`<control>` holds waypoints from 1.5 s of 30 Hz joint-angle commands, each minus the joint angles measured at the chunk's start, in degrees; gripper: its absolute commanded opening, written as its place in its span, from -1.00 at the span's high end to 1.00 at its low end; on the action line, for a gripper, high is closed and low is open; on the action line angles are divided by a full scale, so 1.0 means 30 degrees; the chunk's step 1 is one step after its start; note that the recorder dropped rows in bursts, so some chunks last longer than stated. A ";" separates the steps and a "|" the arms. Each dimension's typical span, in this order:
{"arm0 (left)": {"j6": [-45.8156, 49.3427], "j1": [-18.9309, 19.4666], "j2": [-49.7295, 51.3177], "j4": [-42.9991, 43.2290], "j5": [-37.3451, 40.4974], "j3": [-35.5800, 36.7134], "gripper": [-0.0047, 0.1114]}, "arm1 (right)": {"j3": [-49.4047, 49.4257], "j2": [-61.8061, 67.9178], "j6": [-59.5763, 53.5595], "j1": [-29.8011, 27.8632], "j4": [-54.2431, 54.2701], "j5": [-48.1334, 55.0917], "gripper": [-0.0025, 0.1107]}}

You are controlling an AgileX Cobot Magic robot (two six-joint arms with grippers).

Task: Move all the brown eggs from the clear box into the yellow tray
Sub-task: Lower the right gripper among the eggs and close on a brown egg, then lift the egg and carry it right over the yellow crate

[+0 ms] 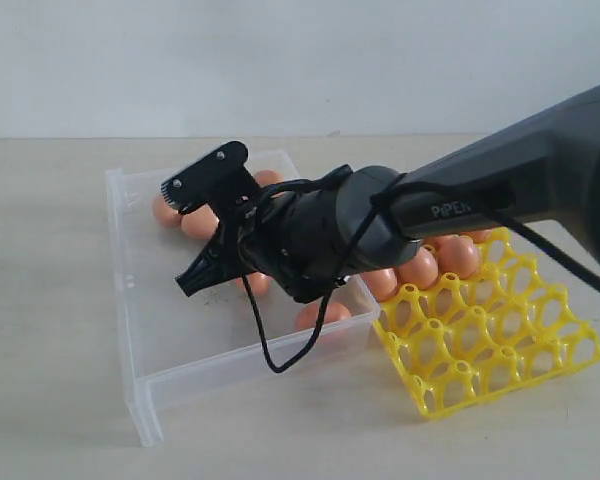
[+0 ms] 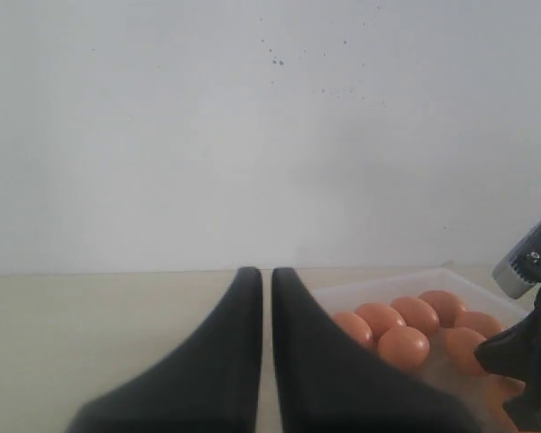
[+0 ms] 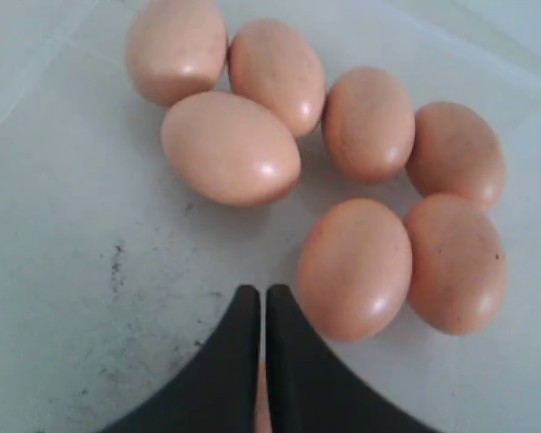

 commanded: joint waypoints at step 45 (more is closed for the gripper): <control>0.0087 -0.0055 0.0077 -0.0086 -0.0300 -0.0042 0.85 | -0.5252 0.0662 -4.7035 -0.2097 3.2411 1.4388 -0.01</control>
